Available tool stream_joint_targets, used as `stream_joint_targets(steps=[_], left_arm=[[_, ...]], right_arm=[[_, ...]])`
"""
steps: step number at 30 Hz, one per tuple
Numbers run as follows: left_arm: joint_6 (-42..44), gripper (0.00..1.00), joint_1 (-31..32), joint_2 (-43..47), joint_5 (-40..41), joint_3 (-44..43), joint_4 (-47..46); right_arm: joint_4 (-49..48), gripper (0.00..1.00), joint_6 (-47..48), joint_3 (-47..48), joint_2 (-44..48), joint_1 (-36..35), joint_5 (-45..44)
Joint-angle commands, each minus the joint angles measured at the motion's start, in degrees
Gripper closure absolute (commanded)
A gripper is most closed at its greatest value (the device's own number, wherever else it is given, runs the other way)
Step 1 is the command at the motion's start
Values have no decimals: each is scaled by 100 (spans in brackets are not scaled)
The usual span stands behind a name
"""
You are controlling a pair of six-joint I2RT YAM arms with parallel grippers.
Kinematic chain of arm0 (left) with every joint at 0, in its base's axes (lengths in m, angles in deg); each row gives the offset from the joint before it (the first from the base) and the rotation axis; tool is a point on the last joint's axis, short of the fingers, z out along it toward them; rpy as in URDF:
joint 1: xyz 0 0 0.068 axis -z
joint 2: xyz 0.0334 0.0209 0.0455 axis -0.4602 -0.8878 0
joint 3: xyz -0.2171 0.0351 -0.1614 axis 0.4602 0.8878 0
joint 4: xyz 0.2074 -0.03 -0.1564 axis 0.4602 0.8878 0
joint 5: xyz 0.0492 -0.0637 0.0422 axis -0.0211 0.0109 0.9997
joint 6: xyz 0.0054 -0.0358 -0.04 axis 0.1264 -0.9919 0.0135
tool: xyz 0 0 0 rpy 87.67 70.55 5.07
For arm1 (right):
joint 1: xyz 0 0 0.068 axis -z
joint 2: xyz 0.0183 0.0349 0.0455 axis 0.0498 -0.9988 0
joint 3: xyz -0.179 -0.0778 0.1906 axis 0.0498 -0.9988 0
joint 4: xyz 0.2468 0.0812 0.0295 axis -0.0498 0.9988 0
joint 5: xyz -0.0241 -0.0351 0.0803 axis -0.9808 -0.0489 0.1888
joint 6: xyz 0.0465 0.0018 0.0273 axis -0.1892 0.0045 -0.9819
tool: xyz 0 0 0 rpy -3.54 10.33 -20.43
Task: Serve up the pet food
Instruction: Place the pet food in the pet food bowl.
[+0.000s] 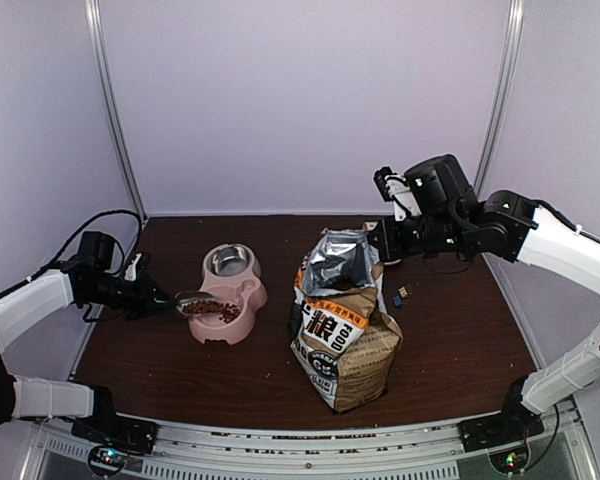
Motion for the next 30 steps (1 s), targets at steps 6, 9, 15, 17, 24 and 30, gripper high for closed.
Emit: stream_joint_targets(steps=[6, 9, 15, 17, 24, 30], left_arm=[[297, 100, -38, -86, -1, -356, 121], [360, 100, -41, -96, 44, -422, 211], [484, 100, -36, -106, 130, -533, 376], [499, 100, -34, -113, 144, -559, 406], [702, 100, 98, -158, 450, -808, 735], [945, 100, 359, -212, 1131, -1196, 1195]], right_arm=[[-218, 100, 39, 269, -26, 141, -539], [-214, 100, 42, 275, -41, 146, -536], [-215, 100, 41, 275, -52, 145, -519], [-211, 100, 44, 281, -42, 146, -514], [-210, 100, 48, 293, -54, 145, -514], [-210, 100, 57, 293, -64, 144, -509]])
